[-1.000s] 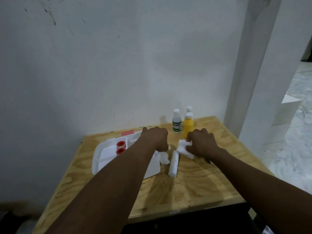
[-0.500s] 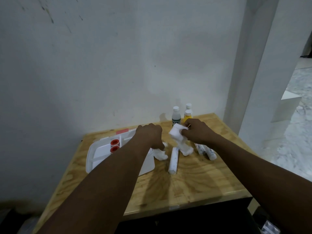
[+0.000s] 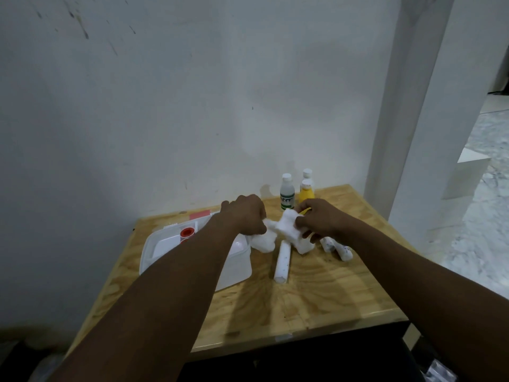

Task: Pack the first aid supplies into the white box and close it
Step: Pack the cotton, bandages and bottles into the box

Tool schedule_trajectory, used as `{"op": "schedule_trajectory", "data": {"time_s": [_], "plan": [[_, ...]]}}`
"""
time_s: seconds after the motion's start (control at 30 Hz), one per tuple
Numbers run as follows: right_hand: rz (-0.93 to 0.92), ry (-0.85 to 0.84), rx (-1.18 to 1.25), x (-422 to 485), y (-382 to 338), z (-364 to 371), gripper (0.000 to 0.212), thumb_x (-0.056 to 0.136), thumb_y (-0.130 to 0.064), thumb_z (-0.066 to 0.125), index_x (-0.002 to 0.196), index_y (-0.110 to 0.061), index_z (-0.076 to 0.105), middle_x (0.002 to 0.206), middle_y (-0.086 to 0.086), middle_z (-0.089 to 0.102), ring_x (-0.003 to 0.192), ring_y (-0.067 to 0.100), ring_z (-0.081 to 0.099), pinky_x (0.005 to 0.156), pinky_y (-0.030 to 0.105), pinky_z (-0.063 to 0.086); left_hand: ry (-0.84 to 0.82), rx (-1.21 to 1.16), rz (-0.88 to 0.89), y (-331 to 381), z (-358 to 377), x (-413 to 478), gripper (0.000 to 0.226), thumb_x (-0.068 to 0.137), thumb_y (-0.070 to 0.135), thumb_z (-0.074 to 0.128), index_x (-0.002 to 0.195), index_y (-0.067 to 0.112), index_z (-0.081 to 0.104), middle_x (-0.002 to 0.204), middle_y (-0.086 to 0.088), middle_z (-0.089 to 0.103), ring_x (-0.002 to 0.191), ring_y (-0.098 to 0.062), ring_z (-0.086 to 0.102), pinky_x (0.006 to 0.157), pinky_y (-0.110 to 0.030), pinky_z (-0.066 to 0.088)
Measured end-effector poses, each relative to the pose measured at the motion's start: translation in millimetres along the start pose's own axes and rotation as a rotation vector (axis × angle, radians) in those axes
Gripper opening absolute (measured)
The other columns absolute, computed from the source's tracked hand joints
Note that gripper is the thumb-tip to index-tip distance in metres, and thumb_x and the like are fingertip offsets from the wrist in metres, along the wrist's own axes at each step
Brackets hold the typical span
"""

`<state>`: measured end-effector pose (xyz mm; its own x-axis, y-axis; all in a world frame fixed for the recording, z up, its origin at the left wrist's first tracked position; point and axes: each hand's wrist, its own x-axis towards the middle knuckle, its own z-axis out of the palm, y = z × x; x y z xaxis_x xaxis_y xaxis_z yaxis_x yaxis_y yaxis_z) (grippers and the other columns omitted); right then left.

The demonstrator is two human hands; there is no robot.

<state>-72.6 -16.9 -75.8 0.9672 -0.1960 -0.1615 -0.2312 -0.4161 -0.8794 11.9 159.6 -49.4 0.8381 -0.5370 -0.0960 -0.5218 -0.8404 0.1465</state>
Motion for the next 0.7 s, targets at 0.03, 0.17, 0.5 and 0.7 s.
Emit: {"op": "schedule_trajectory", "data": {"time_s": [0.03, 0.17, 0.5, 0.7], "plan": [[0.014, 0.007, 0.033, 0, -1, -4, 0.031, 0.086, -0.010, 0.062, 0.116, -0.011, 0.056, 0.096, 0.023, 0.069, 0.069, 0.025, 0.065, 0.056, 0.033, 0.055, 0.013, -0.064, 0.013, -2, -4, 0, 0.032, 0.076, 0.026, 0.075, 0.107, 0.022, 0.068, 0.110, 0.000, 0.062, 0.098, -0.021, 0.059, 0.089, -0.038, 0.050], [0.007, 0.032, 0.125, -2, -7, -15, 0.026, 0.086, -0.009, 0.057, 0.112, -0.008, 0.059, 0.093, 0.020, 0.068, 0.072, 0.026, 0.065, 0.062, 0.035, 0.057, 0.095, -0.330, 0.051, -8, -20, -9, 0.030, 0.076, 0.018, 0.076, 0.106, 0.016, 0.072, 0.099, -0.001, 0.062, 0.085, -0.016, 0.059, 0.069, -0.024, 0.047], [-0.031, 0.029, 0.057, -8, -18, -4, 0.021, 0.085, -0.013, 0.055, 0.106, -0.013, 0.061, 0.086, 0.012, 0.068, 0.068, 0.020, 0.064, 0.054, 0.029, 0.050, 0.060, -0.543, 0.041, -13, -27, -21, 0.042, 0.074, 0.013, 0.076, 0.113, 0.026, 0.068, 0.119, -0.003, 0.058, 0.094, -0.020, 0.059, 0.069, -0.026, 0.050], [-0.099, 0.162, 0.110, -5, -19, -7, 0.021, 0.084, -0.012, 0.050, 0.099, -0.002, 0.061, 0.082, 0.015, 0.063, 0.067, 0.023, 0.054, 0.050, 0.029, 0.036, 0.003, -0.531, 0.028, -7, -28, -21, 0.047, 0.072, 0.017, 0.080, 0.113, 0.028, 0.060, 0.120, -0.004, 0.056, 0.098, -0.021, 0.060, 0.076, -0.032, 0.057]]}}
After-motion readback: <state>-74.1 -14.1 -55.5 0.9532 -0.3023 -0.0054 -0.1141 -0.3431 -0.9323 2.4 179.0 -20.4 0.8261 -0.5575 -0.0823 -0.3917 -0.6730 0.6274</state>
